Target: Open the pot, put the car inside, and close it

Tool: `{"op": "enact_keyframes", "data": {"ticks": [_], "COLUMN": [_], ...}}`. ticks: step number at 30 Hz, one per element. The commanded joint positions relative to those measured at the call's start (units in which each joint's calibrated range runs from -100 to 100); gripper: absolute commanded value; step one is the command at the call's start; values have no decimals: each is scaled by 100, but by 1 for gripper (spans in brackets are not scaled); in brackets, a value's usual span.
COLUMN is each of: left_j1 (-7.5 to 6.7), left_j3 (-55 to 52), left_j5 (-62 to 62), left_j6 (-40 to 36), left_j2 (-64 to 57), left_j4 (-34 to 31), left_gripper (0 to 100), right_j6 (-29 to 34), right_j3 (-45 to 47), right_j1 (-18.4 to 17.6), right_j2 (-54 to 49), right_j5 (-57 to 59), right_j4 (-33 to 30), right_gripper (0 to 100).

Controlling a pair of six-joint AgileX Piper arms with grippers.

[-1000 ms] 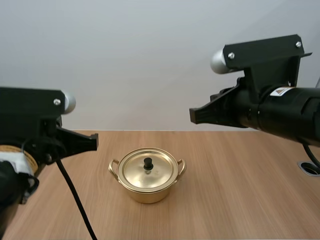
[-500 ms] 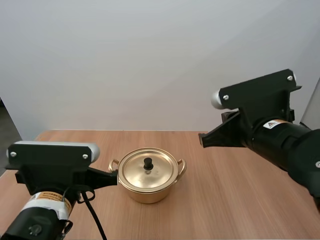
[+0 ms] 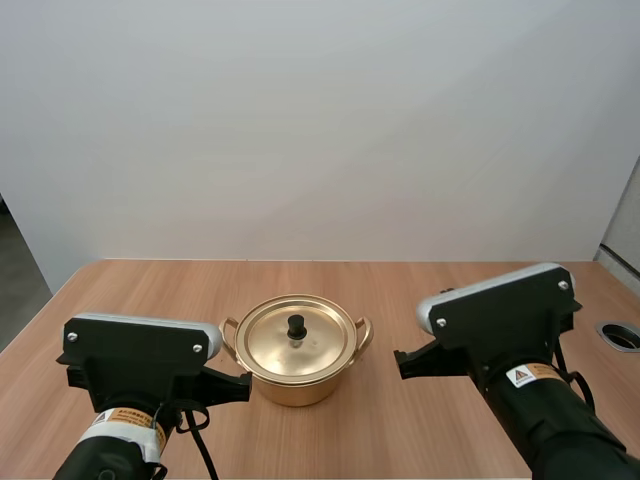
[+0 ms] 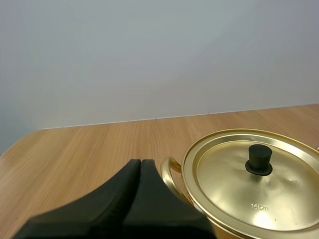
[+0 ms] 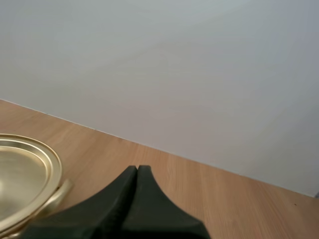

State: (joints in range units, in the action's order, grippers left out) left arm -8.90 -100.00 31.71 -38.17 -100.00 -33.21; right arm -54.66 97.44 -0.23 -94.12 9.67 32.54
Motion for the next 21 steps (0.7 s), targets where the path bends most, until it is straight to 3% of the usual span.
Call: {"op": "enact_keyframes", "data": {"ticks": [1,2,4,6,7,8,10,13,21], "left_j1": [0,0,0,0,7,7,7,7,7], "left_j3": [0,0,0,0,0,0,0,0,0], "left_j5": [21,21,21,21,21,-70,-170,-170,-203], "left_j6": [-1,-1,-1,-1,-1,-1,-1,-1,-1], "left_j2": [0,0,0,0,0,0,0,0,0], "left_j4": [-13,-13,207,1200,2041,2771,3522,3587,3472], "left_gripper": [0,0,0,0,0,0,0,0,0], "right_j6": [558,1018,2616,4002,4591,4859,4952,4952,4952], "right_j3": [256,256,256,256,256,256,256,256,256], "right_j1": [-4,-4,-4,-14,-14,-14,-35,-159,-312], "right_j2": [-387,-526,-588,-588,-588,-588,-588,-588,-588], "right_j5": [-206,4,160,204,409,651,1252,2194,2212], "right_j4": [-529,-1072,-2420,-3481,-3862,-4041,-4040,-3904,-4063], "right_gripper": [0,0,0,0,0,0,0,0,0]}}
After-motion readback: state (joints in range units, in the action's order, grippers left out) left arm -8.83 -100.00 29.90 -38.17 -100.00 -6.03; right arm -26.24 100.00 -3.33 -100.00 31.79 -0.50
